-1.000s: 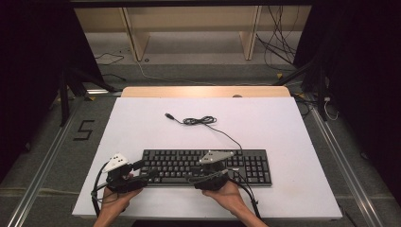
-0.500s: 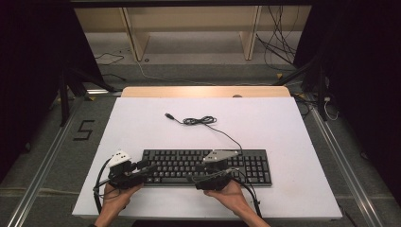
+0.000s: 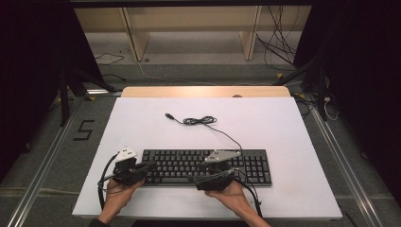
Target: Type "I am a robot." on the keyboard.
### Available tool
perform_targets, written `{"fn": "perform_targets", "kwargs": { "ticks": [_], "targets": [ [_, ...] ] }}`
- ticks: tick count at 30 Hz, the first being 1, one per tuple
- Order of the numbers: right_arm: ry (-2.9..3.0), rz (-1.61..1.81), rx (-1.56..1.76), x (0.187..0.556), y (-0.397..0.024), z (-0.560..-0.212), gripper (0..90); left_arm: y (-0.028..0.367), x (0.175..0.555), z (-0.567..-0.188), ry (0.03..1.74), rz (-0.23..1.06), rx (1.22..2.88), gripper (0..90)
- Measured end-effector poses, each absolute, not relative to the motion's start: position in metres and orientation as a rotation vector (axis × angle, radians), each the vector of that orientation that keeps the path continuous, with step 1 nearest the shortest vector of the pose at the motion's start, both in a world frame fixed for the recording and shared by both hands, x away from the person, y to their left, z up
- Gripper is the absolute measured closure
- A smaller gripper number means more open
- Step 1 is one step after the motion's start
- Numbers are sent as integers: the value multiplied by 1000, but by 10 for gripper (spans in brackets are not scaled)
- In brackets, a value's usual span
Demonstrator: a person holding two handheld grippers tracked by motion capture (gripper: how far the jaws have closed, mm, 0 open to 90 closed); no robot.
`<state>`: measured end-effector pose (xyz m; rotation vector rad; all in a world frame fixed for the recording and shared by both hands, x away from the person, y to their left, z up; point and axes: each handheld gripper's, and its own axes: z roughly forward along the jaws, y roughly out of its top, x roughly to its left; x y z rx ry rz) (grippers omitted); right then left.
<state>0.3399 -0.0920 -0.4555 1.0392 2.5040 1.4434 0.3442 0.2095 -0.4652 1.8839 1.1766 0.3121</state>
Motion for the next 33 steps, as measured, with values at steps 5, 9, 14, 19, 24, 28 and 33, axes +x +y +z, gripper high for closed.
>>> {"fn": "perform_targets", "kwargs": {
  "ticks": [5, 9, 14, 19, 24, 28, 33],
  "targets": [
    [2499, 1448, 1036, 339, -95, -453, 380, 207, 347, -468, 1194, 320, 1910, 888],
    [2489, 1454, 1037, 338, -95, -453, 378, 207, 351, -471, 1208, 320, 1940, 889],
    [2482, 1456, 1037, 337, -97, -452, 373, 208, 355, -476, 1227, 315, 1955, 889],
    [2482, 1459, 1032, 336, -98, -451, 368, 208, 356, -478, 1241, 317, 1960, 889],
    [2479, 1458, 1035, 335, -99, -451, 366, 209, 357, -478, 1242, 317, 1961, 889],
    [2478, 1458, 1033, 335, -100, -451, 366, 207, 356, -481, 1243, 323, 1980, 890],
    [2475, 1459, 1037, 334, -101, -451, 365, 205, 355, -480, 1238, 343, 1991, 891]
  ]
}}
